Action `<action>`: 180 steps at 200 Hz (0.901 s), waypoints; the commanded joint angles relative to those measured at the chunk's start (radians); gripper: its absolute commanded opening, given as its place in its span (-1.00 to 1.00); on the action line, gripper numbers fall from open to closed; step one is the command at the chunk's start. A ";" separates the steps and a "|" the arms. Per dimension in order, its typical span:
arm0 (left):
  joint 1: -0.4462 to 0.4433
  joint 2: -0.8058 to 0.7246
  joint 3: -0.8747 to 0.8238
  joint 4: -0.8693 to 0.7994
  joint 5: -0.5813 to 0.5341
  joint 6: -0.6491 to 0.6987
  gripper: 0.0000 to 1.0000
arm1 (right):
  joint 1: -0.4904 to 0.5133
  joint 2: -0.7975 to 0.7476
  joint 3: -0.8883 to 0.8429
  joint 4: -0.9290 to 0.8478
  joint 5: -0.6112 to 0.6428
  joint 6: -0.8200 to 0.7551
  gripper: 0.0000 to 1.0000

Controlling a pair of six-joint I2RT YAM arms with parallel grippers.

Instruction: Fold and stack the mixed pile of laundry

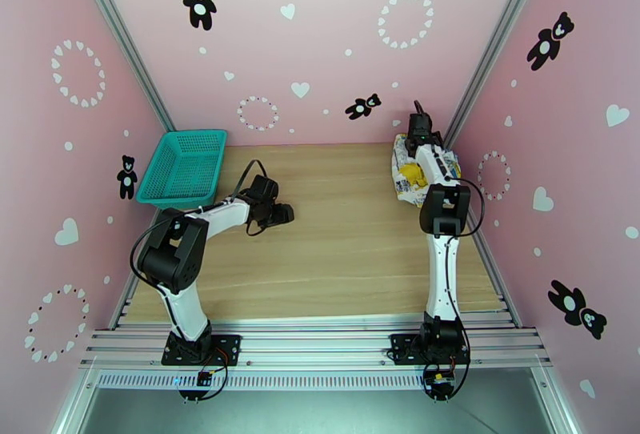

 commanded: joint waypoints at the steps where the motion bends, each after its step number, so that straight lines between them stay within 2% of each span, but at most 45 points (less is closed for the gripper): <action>1: -0.005 -0.017 0.030 0.008 0.035 -0.031 0.29 | -0.016 0.079 0.109 0.129 0.035 -0.086 0.04; 13: -0.004 -0.019 0.032 0.002 0.035 -0.038 0.29 | -0.022 0.118 0.162 0.149 0.040 -0.115 0.30; 25: -0.005 -0.021 0.034 -0.002 0.037 -0.043 0.29 | -0.025 0.143 0.195 0.182 0.043 -0.143 0.39; 41: -0.005 -0.020 0.031 -0.004 0.034 -0.051 0.29 | -0.027 0.146 0.205 0.214 0.037 -0.143 0.44; 77: -0.009 -0.016 0.020 0.013 0.043 -0.071 0.29 | 0.019 0.092 0.215 0.116 -0.014 -0.018 0.58; 127: -0.026 -0.050 -0.010 0.031 0.057 -0.076 0.29 | 0.128 0.020 0.209 -0.013 -0.069 0.130 0.60; 144: -0.026 -0.064 -0.018 0.028 0.055 -0.071 0.29 | 0.168 -0.030 0.173 -0.102 -0.115 0.206 0.48; 160: -0.025 -0.079 -0.023 0.025 0.051 -0.068 0.29 | 0.195 -0.113 0.033 -0.112 -0.170 0.270 0.27; 172: -0.026 -0.087 -0.025 0.022 0.051 -0.062 0.29 | 0.192 -0.186 -0.097 -0.089 -0.227 0.325 -0.02; 180: -0.026 -0.089 -0.025 0.019 0.051 -0.057 0.29 | 0.184 -0.224 -0.163 -0.083 -0.254 0.354 -0.29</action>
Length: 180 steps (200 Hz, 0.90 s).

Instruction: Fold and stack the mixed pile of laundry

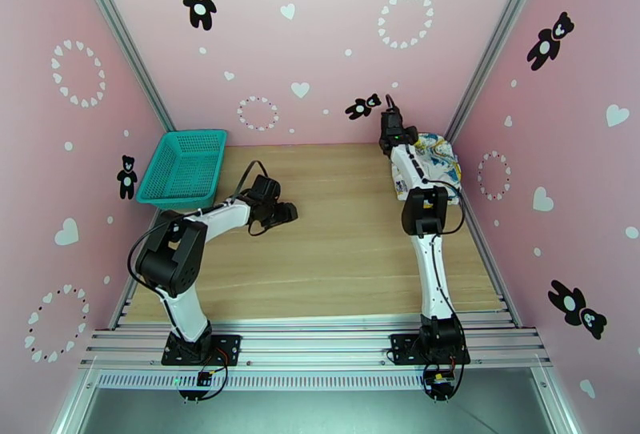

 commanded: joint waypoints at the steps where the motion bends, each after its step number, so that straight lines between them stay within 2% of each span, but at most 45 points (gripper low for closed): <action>1: -0.006 -0.052 -0.013 0.007 0.017 0.009 0.29 | -0.027 -0.177 -0.161 -0.039 -0.106 0.140 -0.32; 16: -0.005 -0.058 -0.018 0.004 0.016 0.015 0.29 | -0.056 -0.234 -0.250 -0.045 -0.159 0.176 -0.63; 53: -0.006 -0.061 -0.023 0.003 0.003 0.027 0.29 | -0.155 -0.269 -0.334 -0.070 -0.276 0.200 -1.00; 84: -0.006 -0.048 -0.016 0.010 0.003 0.026 0.29 | -0.241 -0.211 -0.273 -0.097 -0.390 0.207 -1.00; 180: -0.027 -0.013 0.034 -0.031 -0.030 0.029 0.29 | -0.371 0.053 0.060 -0.161 -0.380 0.238 -1.00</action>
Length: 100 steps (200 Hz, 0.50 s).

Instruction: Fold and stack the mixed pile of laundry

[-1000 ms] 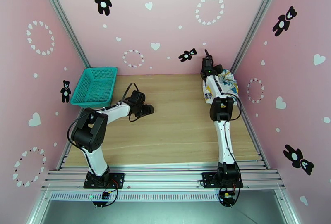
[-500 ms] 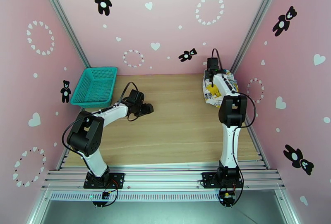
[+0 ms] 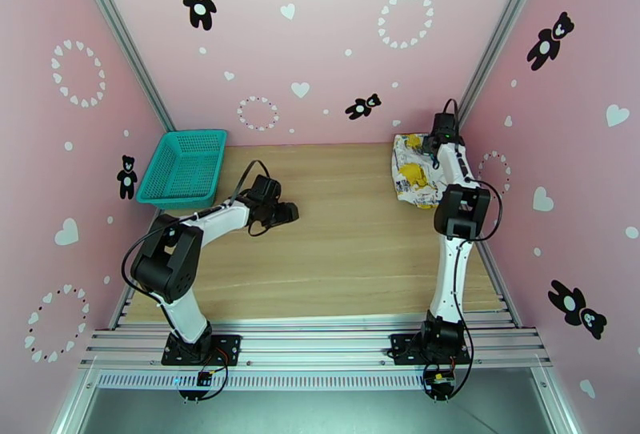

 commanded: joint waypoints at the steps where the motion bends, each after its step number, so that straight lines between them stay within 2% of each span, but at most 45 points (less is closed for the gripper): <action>1: -0.007 0.013 0.039 -0.023 -0.023 0.017 0.29 | -0.034 0.068 0.076 -0.031 0.014 0.012 -1.00; 25: -0.008 0.019 0.052 -0.039 -0.028 0.023 0.29 | -0.052 0.102 0.095 -0.001 0.037 0.014 -1.00; 68: -0.014 0.022 0.038 -0.027 -0.033 0.017 0.29 | -0.045 0.115 0.139 0.030 -0.051 -0.010 -1.00; 100: -0.019 -0.001 0.023 -0.020 -0.033 0.020 0.29 | 0.006 0.055 0.142 0.048 -0.010 -0.063 -0.82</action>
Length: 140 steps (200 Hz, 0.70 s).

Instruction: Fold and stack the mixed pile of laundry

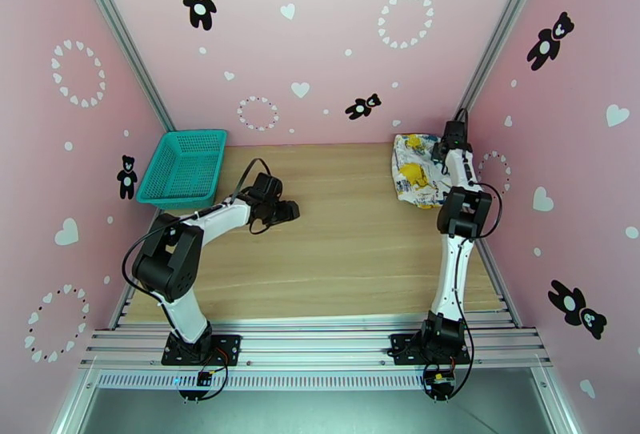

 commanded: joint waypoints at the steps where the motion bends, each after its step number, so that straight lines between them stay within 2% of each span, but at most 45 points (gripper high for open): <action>1: -0.011 -0.008 -0.007 0.003 -0.020 0.016 0.29 | 0.054 -0.051 0.036 0.034 0.014 -0.047 -0.81; 34: -0.015 -0.076 -0.063 0.031 -0.025 0.018 0.29 | 0.105 -0.141 0.008 0.031 0.025 -0.034 -0.59; 62: -0.014 -0.146 -0.102 0.041 -0.045 0.039 0.29 | 0.163 -0.239 -0.120 0.056 -0.001 0.009 -0.49; 80: -0.013 -0.190 -0.117 0.043 -0.048 0.059 0.30 | 0.215 -0.327 -0.283 0.116 -0.005 0.004 -0.29; 102: -0.008 -0.248 -0.149 0.050 -0.049 0.081 0.32 | 0.280 -0.460 -0.498 0.165 -0.014 0.001 -0.20; 140: 0.060 -0.378 -0.213 0.038 -0.057 0.128 0.33 | 0.371 -0.856 -1.018 0.316 0.012 -0.006 -0.03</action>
